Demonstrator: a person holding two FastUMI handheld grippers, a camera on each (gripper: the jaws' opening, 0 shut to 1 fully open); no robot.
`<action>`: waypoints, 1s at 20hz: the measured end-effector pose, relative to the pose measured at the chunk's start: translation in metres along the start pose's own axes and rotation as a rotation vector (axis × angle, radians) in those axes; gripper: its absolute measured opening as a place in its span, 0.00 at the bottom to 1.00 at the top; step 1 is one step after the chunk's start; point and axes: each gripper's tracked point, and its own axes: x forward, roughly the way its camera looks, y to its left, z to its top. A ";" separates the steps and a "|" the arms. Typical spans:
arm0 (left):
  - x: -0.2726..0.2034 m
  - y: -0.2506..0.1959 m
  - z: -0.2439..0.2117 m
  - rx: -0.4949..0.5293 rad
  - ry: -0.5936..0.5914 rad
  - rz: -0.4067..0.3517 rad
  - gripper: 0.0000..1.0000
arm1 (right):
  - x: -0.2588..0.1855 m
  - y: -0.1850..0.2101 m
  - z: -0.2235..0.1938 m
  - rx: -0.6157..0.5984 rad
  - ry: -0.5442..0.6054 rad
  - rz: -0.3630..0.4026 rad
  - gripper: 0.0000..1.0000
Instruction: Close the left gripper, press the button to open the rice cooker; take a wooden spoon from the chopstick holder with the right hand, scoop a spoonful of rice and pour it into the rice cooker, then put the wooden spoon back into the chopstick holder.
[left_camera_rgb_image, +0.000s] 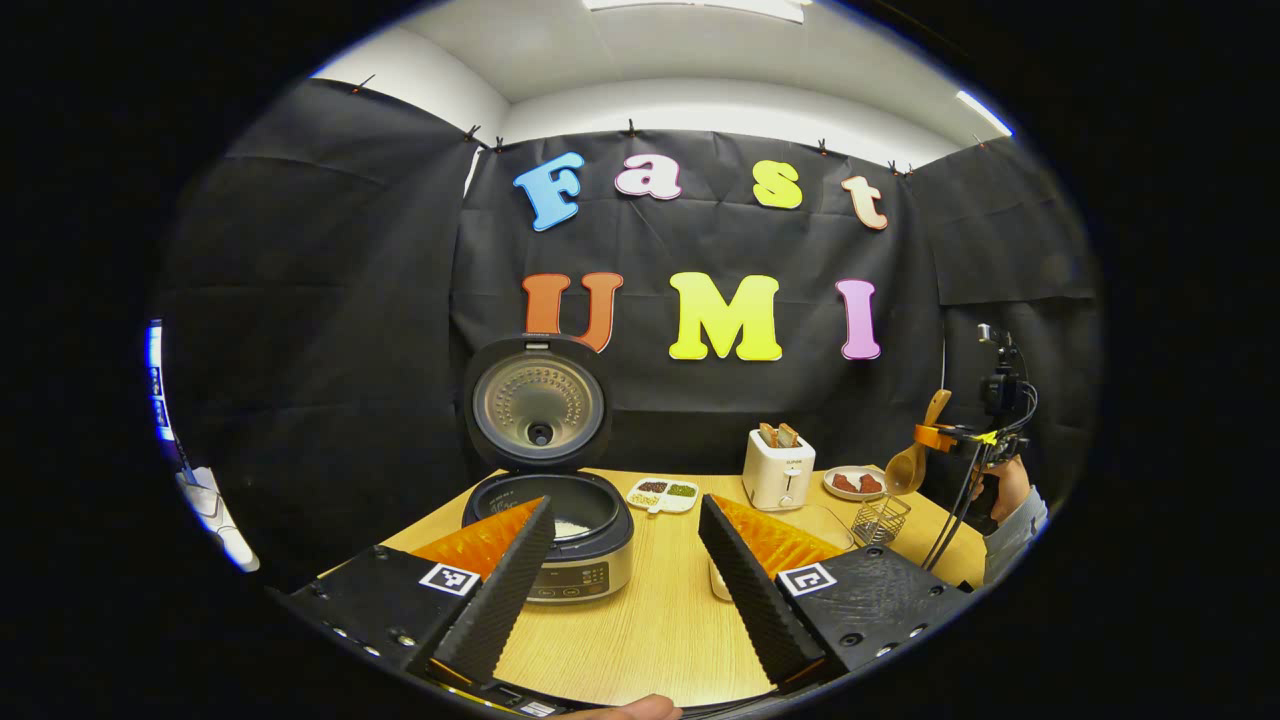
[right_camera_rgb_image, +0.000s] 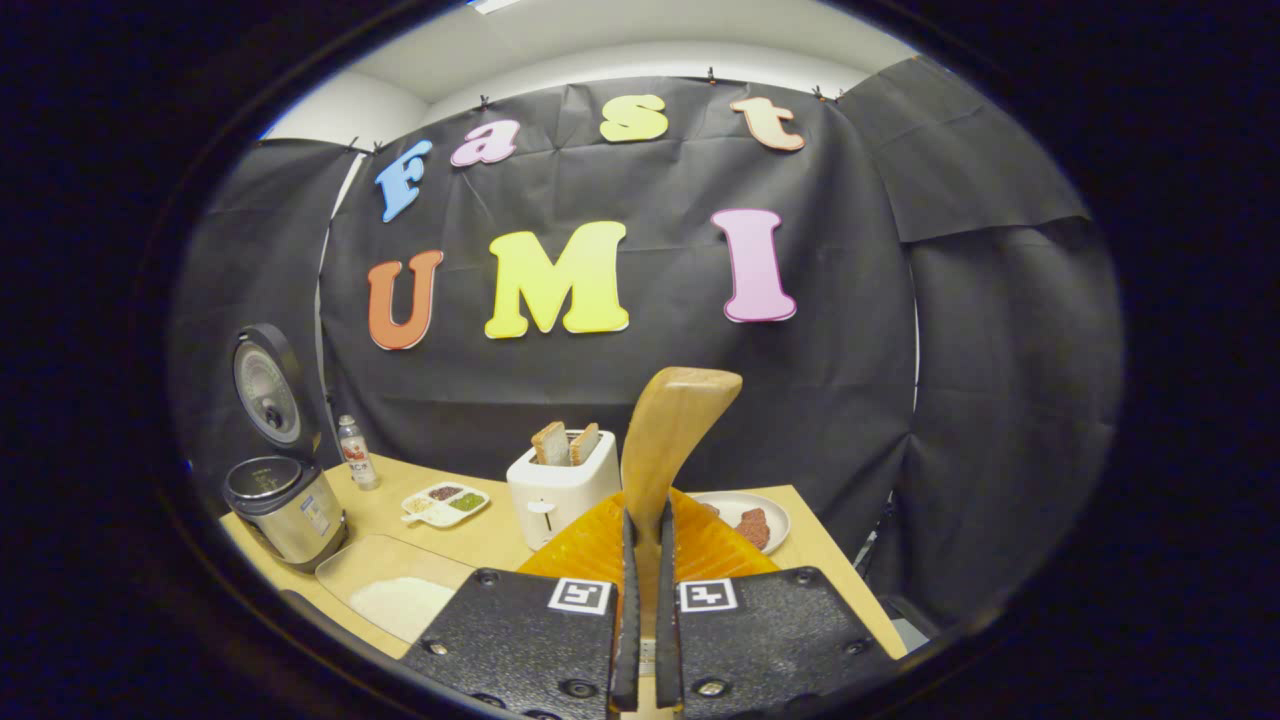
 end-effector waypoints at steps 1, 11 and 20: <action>0.007 -0.001 0.004 0.009 0.000 -0.001 0.93 | 0.003 0.000 -0.004 0.004 0.003 0.002 0.12; 0.080 0.019 0.002 -0.007 0.057 0.045 0.94 | 0.033 -0.022 -0.037 0.034 0.052 -0.038 0.51; 0.135 0.061 0.031 -0.047 0.013 0.058 0.93 | -0.014 -0.021 -0.005 0.028 0.002 -0.115 0.95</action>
